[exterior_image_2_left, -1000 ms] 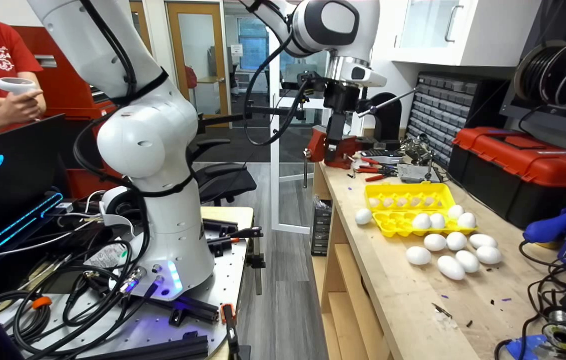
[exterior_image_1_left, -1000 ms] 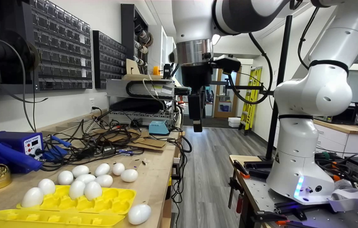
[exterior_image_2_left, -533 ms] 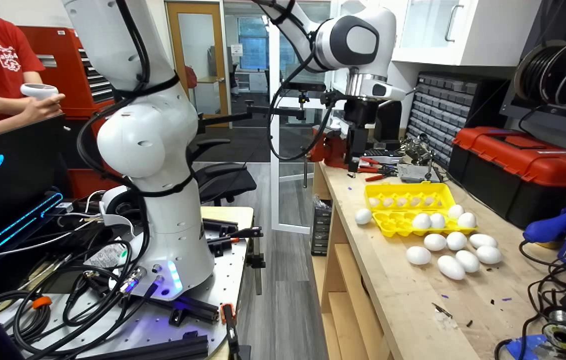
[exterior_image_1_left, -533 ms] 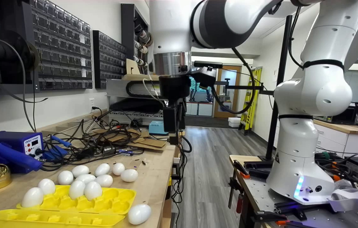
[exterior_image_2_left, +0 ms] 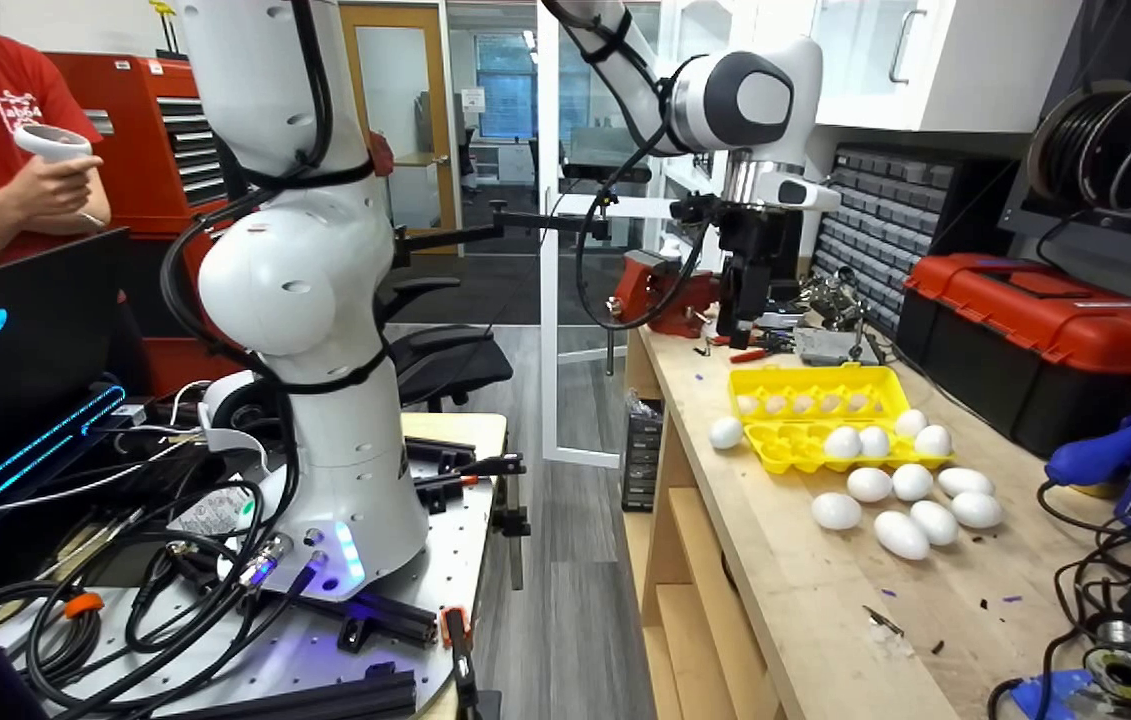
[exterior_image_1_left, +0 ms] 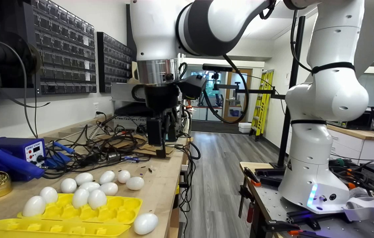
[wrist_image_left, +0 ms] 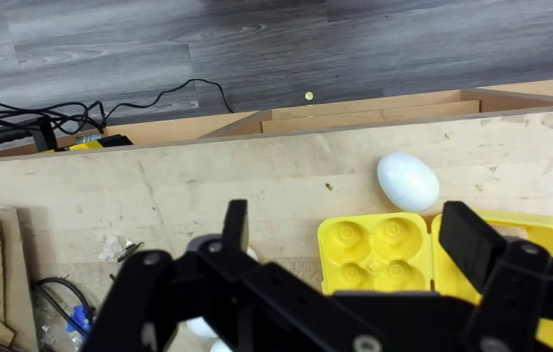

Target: Remove an egg from the crate and put it on the table

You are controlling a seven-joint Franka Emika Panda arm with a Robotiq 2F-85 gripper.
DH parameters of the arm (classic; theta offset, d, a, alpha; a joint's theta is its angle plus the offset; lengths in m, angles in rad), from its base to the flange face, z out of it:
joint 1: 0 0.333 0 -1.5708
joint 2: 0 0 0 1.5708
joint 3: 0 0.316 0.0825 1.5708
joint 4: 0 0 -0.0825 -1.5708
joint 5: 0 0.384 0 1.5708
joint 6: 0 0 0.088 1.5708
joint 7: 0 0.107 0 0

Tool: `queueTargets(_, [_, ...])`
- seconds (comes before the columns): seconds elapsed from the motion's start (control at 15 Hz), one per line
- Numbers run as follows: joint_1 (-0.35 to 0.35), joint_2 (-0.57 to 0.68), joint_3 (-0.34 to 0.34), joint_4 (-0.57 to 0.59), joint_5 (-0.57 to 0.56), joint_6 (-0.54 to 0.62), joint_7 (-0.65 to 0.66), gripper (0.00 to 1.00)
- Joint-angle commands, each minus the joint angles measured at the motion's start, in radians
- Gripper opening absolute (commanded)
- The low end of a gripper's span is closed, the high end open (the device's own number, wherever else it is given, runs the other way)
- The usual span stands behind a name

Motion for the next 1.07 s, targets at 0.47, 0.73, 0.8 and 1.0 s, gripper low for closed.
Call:
queueTargets(0.47, [0.039, 0.007, -0.038, 0.002, -0.01, -0.001, 0.013, 1.0])
queueTargets(0.73, [0.051, 0.043, -0.049, 0.02, -0.045, 0.038, 0.054, 1.0])
queueTargets(0.8, [0.054, 0.053, -0.053, 0.026, -0.05, 0.048, 0.055, 1.0])
queueTargets(1.0, [0.061, 0.09, -0.066, 0.048, -0.062, 0.097, 0.066, 1.0])
